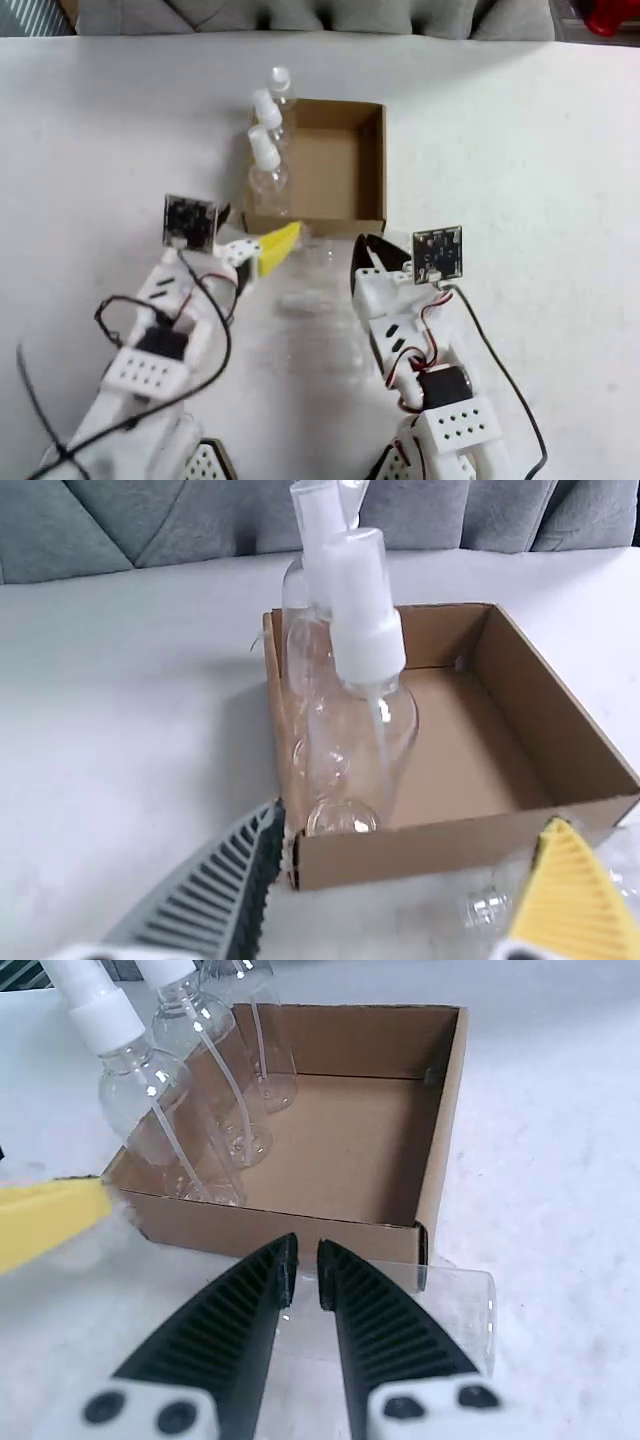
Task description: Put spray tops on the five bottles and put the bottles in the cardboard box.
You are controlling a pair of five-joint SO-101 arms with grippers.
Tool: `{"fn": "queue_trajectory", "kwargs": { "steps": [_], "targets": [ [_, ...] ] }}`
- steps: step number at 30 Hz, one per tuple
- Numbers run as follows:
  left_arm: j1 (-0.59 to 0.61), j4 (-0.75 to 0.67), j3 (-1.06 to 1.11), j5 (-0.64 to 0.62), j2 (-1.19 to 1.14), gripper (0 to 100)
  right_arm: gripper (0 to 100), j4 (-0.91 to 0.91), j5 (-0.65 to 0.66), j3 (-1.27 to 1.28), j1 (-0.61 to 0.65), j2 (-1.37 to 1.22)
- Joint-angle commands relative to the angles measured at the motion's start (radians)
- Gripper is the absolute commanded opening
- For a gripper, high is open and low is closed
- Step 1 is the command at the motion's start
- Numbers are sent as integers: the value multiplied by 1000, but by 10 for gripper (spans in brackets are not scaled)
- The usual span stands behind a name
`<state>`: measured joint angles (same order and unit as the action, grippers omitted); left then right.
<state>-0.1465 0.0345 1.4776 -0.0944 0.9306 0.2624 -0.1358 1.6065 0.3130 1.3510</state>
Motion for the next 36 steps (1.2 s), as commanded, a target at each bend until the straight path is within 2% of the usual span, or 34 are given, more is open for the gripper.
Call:
{"fn": "queue_trajectory", "kwargs": {
  "steps": [1, 10, 15, 22, 31, 33, 36],
  "targets": [
    [8, 160, 52, 5, 242, 362, 18, 7, 14, -14, -7, 7],
    [13, 448, 224, 5, 659, 362, 18, 7, 14, 2, -8, 13],
    [64, 717, 216, 5, 871, 362, 18, 7, 14, 3, -8, 13],
    [70, 984, 216, 6, 897, 361, 15, 7, 14, 2, -13, 13],
    [131, 1014, 216, 6, 891, 349, 15, 58, 21, -21, -28, 15],
    [151, 1014, 216, 6, 891, 293, 15, 160, 87, -75, -25, 15],
    [171, 1008, 216, 8, 891, 151, 15, 344, 215, -175, -21, 15]
  ]
}}
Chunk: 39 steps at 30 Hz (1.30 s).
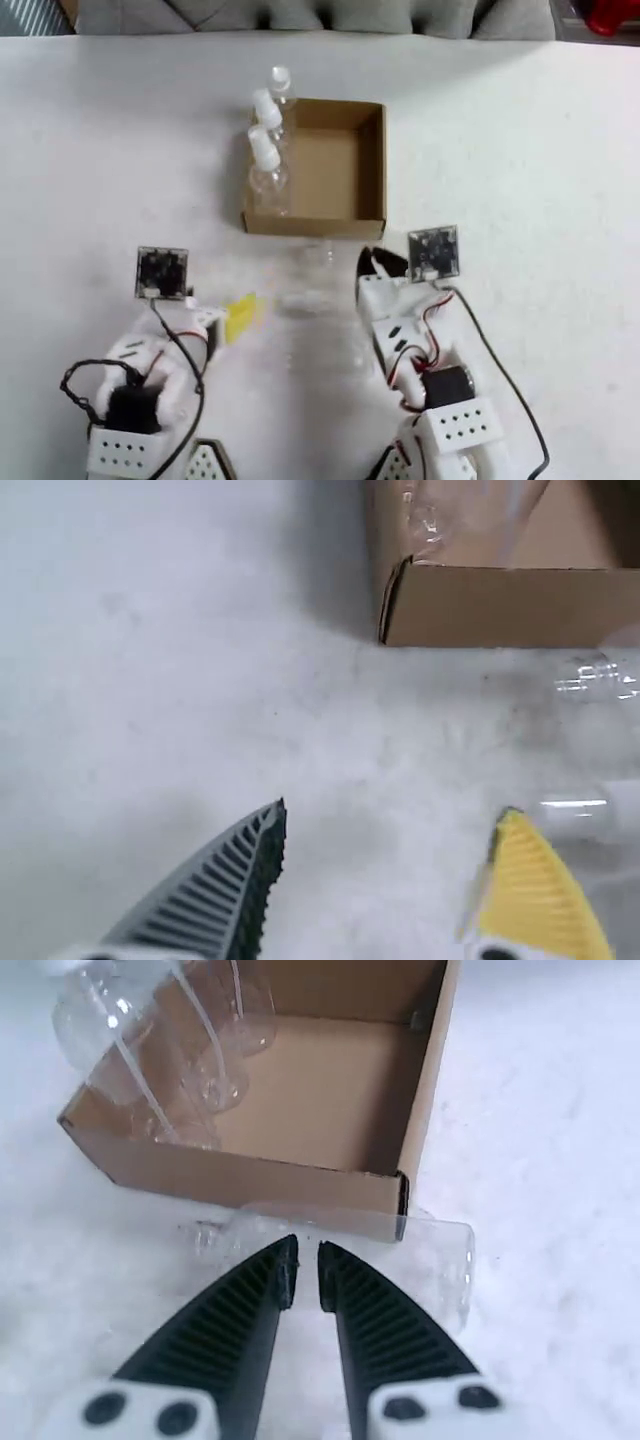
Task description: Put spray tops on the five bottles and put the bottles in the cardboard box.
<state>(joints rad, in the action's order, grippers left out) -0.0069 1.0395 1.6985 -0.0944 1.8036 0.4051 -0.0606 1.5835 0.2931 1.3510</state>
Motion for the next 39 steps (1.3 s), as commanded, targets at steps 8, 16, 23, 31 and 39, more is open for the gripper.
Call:
{"fn": "queue_trajectory", "kwargs": {
  "steps": [8, 16, 23, 31, 39],
  "targets": [
    [61, 9, -5, 143, 18, 34, 18, 487, 350, -374, 2, 4],
    [56, 11, -5, 146, 18, 21, 17, 737, 552, -548, 128, 1],
    [54, 11, -5, 146, 18, 21, 18, 779, 664, -652, 139, -249],
    [54, 11, -5, 146, 18, 21, 19, 791, 806, -804, 143, -634],
    [58, 11, -5, 146, 18, 21, 19, 783, 956, -898, 255, -909]
  ]
}}
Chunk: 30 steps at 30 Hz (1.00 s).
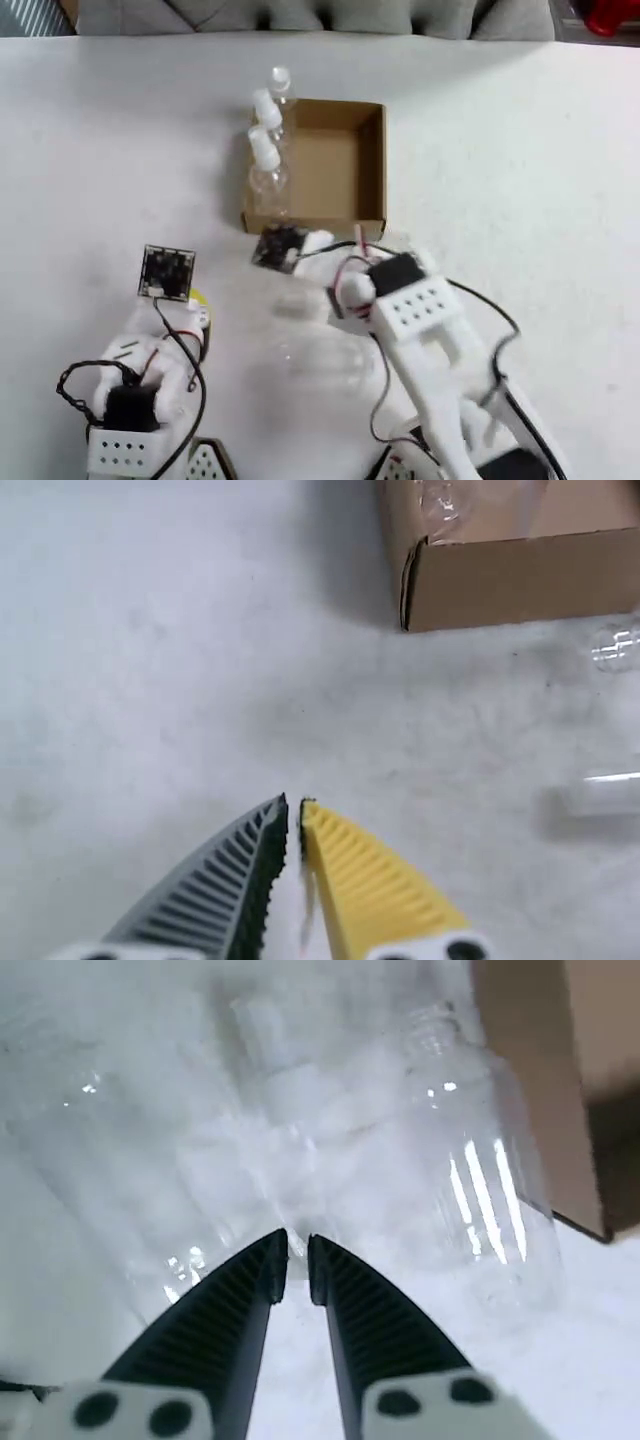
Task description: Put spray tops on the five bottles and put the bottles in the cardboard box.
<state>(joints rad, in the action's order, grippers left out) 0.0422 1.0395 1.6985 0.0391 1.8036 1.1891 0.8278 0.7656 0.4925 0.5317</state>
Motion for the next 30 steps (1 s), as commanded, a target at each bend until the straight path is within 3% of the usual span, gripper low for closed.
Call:
{"fn": "queue_trajectory", "kwargs": {
  "steps": [1, 4, 9, 15, 23, 27, 30],
  "targets": [
    [8, 11, -5, 12, 18, 21, 19, -10, 81, -89, 68, -116],
    [8, 11, -5, 12, 18, 21, 34, -64, 106, -115, 82, -185],
    [8, 11, -5, 12, 18, 21, 182, -117, 155, -140, 93, -278],
    [8, 11, -5, 12, 18, 21, 105, -137, 196, -150, 143, -369],
    [8, 11, -5, 12, 18, 21, 194, -234, 198, -150, 145, -432],
    [7, 11, -5, 12, 18, 21, 146, -291, 196, -152, 153, -470],
    [10, 11, -5, 12, 18, 21, 24, -317, 157, -167, 157, -478]
  ]
}}
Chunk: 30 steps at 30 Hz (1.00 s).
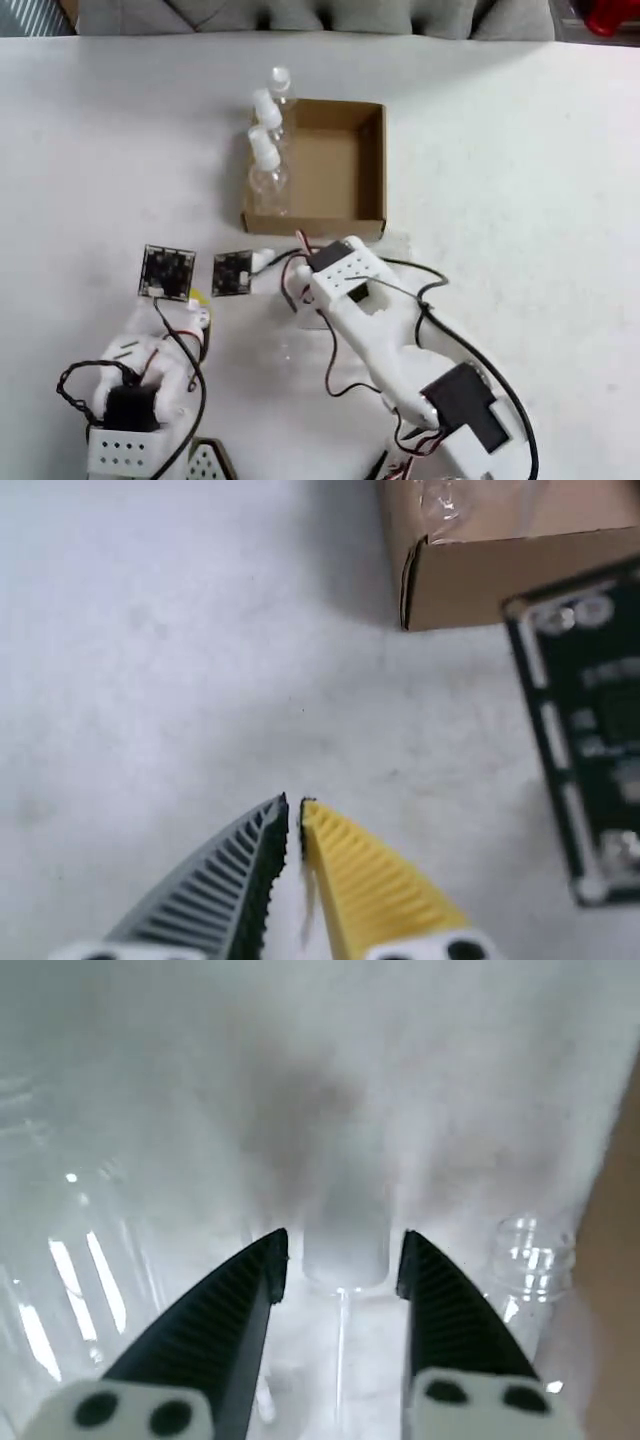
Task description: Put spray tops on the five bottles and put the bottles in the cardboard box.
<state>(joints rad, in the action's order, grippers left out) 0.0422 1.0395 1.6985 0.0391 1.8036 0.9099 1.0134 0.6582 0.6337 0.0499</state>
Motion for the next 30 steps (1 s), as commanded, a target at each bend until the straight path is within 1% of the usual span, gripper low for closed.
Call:
{"fn": "queue_trajectory", "kwargs": {
  "steps": [1, 3, 4, 5, 8, 10, 11, 13, 15, 18, 21, 23, 27, 28, 30],
  "targets": [
    [10, 9, -5, 12, 18, 21, 5, -39, -81, -83, 19, 2],
    [18, 3, -5, 8, 18, 22, 34, -38, -230, -138, 21, 4],
    [36, 2, -5, 6, 19, 22, 22, -38, -322, -169, 21, 5],
    [61, 0, -5, 6, 22, 22, 11, -36, -417, -199, 22, 5],
    [125, -40, -5, 3, 22, 22, 19, -36, -738, -278, 28, 5],
    [168, -60, -6, -43, 22, 22, 19, -36, -922, -318, 58, -4],
    [186, -77, -6, -80, 22, 22, 23, -36, -993, -328, 74, -5],
    [228, -112, -6, -149, 22, 22, 24, -44, -1091, -336, 117, -5],
    [266, -138, -6, -180, 22, 22, 25, -59, -1163, -345, 160, -5],
    [298, -153, -11, -187, 22, 22, 25, -130, -1255, -347, 202, -5],
    [300, -155, -11, -187, 22, 22, 38, -205, -1300, -342, 217, -7],
    [298, -155, -9, -187, 22, 22, 100, -206, -1300, -342, 220, -7],
    [295, -157, -8, -186, 24, 22, 267, -174, -1298, -347, 226, 2],
    [295, -163, -8, -186, 24, 22, 291, -154, -1298, -350, 225, 7],
    [295, -169, -8, -186, 22, 22, 300, -90, -1297, -379, 220, 35]
  ]
}}
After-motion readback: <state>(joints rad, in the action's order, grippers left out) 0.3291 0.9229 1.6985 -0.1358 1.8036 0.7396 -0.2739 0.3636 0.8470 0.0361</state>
